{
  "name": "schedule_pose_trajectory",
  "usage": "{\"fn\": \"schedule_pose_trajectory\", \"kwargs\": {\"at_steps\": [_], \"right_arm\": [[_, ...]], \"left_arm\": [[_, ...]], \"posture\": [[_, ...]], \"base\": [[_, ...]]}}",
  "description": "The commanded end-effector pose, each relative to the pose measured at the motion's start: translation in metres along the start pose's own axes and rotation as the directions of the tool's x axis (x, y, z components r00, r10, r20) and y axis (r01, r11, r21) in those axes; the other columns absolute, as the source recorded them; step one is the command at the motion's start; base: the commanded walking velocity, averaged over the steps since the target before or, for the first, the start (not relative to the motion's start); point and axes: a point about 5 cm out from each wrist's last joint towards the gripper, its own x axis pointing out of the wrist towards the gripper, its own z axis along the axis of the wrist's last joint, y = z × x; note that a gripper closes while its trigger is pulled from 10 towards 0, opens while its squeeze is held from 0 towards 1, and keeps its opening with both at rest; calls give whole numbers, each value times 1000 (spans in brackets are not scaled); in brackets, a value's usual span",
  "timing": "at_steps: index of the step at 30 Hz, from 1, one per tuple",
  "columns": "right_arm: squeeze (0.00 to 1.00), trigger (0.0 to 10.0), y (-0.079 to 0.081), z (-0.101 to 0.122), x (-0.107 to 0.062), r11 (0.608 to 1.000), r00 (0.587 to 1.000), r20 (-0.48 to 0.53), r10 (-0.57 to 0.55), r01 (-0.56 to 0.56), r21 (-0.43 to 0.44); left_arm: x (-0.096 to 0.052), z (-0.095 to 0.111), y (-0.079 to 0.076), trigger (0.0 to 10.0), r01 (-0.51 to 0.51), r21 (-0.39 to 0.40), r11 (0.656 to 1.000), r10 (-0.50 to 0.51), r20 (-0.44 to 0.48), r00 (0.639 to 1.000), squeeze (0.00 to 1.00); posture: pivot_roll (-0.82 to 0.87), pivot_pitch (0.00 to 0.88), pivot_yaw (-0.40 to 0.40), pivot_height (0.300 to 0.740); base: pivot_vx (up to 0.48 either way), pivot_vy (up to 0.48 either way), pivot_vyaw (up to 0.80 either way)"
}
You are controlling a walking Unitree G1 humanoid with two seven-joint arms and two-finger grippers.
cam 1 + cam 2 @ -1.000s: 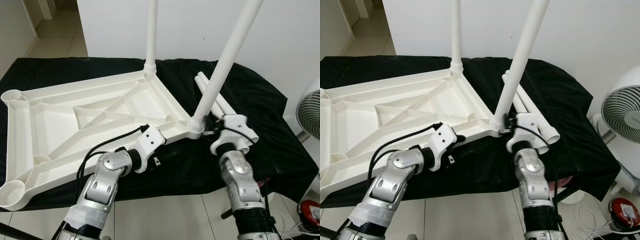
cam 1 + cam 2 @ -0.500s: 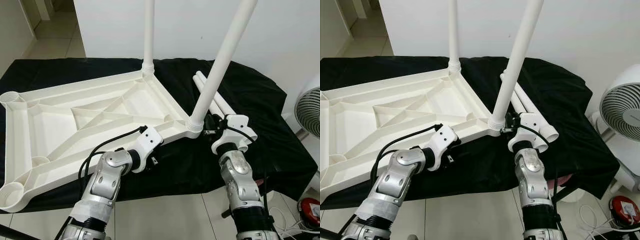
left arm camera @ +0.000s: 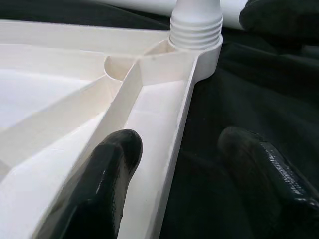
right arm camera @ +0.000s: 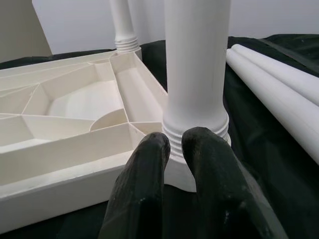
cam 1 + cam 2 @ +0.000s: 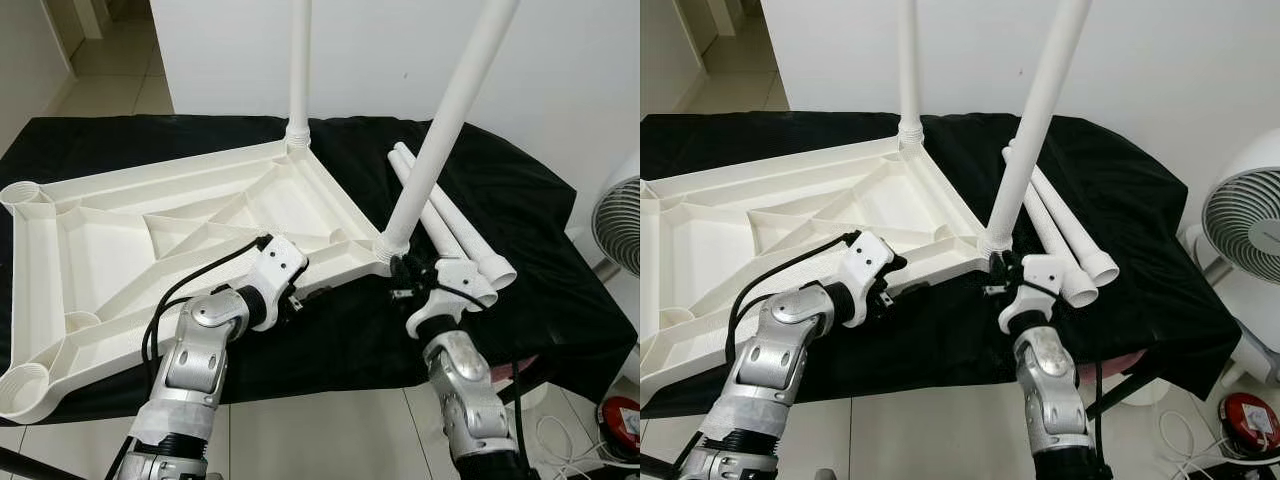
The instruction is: Building children table
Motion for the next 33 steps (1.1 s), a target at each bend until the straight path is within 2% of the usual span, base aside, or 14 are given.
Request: {"fn": "schedule_pose_trajectory", "kwargs": {"at_steps": [1,2,6,17,18,19,20,21,22,25,26,27,28,33], "right_arm": [[0,10000,0,-3,-1,1000,1000,-9,6,-6,-15],[0,10000,1,-2,4,1000,1000,-4,16,-16,-14],[0,10000,0,1,12,1000,1000,9,7,-7,-13],[0,10000,-3,1,20,999,999,20,-40,40,-5],[0,10000,-2,0,21,999,999,19,-39,39,-10],[0,10000,-2,0,21,999,999,19,-38,38,-11],[0,10000,-2,0,21,999,999,19,-38,38,-11],[0,10000,-2,0,21,999,999,20,-35,36,-16],[0,10000,-2,0,23,999,999,23,-32,32,-22],[0,10000,-2,0,23,999,999,24,-32,32,-24],[0,10000,-4,1,24,999,999,27,-34,35,-28],[0,10000,-5,2,25,999,999,32,-39,40,-32],[0,10000,-6,3,25,998,998,35,-44,46,-40],[0,10000,-8,4,24,997,998,40,-50,52,-48]], "left_arm": [[-2,-10,15,10000,-324,-15,946,324,-38,945,0],[0,-24,18,10000,-356,11,934,355,-86,931,0],[1,-33,25,10000,-410,-15,912,405,-117,907,0],[2,-34,38,10000,-531,-76,844,521,-118,845,0],[2,-34,38,7882,-542,-68,838,533,-116,838,0],[2,-35,38,6863,-549,-71,833,539,-118,834,0],[2,-35,38,6863,-549,-71,833,539,-118,834,0],[3,-36,37,8980,-545,-69,835,534,-131,835,0],[4,-38,36,4118,-531,-90,843,517,-136,845,0],[4,-38,35,4118,-526,-98,845,512,-137,848,0],[5,-39,35,3059,-523,-86,848,509,-148,848,0],[5,-40,35,3059,-521,-56,852,508,-157,847,0],[4,-41,36,1137,-528,-42,848,515,-169,840,0],[3,-43,37,0,-541,-32,840,527,-180,830,0]], "posture": [[-60,0,-39,740],[-69,0,-38,740],[-73,0,-44,740],[-84,0,-40,740],[-84,0,-40,740],[-81,0,-33,740],[-81,0,-33,740],[-83,0,-23,740],[-88,0,-19,740],[-88,0,-19,740],[-92,0,-14,740],[-100,0,-5,740],[-104,0,-1,740],[-104,0,-1,740]], "base": [[0,0,0],[0,0,0],[0,0,0],[0,0,0],[0,0,0],[0,0,0],[0,0,0],[0,0,0],[0,0,0],[0,0,0],[0,0,0],[0,0,0],[0,0,0],[0,0,0]]}}
